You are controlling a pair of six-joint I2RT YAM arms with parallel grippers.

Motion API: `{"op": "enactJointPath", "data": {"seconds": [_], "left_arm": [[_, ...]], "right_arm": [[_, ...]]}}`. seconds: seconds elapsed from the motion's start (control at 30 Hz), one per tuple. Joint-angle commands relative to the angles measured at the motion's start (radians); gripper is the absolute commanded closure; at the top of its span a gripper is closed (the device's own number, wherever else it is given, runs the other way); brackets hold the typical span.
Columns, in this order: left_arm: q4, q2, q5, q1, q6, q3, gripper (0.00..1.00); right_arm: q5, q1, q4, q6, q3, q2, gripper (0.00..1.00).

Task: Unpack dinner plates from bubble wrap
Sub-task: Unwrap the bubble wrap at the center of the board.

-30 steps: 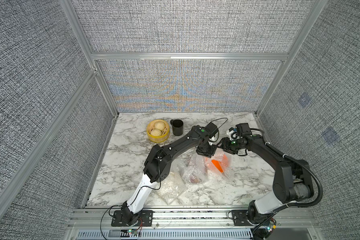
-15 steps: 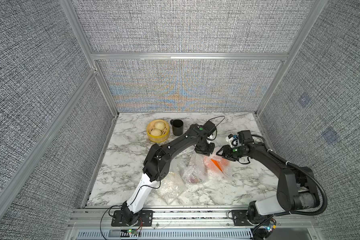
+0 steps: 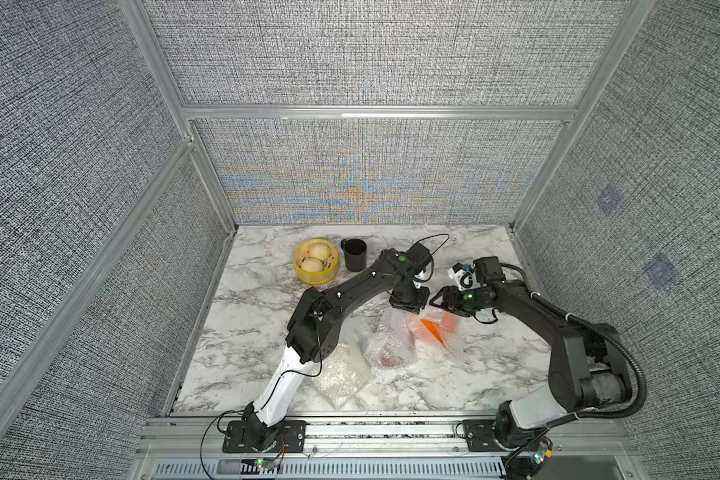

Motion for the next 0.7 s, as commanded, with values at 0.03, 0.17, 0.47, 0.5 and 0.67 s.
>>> {"op": "enactJointPath", "data": {"seconds": [0.03, 0.17, 0.47, 0.5, 0.67], "left_arm": [[0.001, 0.014, 0.005, 0.000, -0.003, -0.003, 1.00], [-0.001, 0.015, 0.001, 0.002, -0.003, -0.002, 1.00], [-0.008, 0.030, 0.002, 0.004, -0.008, 0.015, 1.00], [-0.008, 0.031, 0.003, 0.004, -0.009, 0.018, 1.00], [-0.030, 0.020, -0.048, 0.006, -0.025, 0.022, 1.00]], "right_arm": [[-0.064, -0.001, 0.012, -0.117, 0.011, 0.017, 0.36], [-0.106, -0.001, 0.007, -0.215, 0.005, 0.024, 0.40], [-0.145, 0.000, 0.026, -0.281, -0.019, 0.027, 0.58], [-0.141, -0.002, 0.025, -0.280, -0.020, 0.028, 0.65], [0.020, -0.001, -0.009, -0.230, -0.031, -0.016, 1.00]]}}
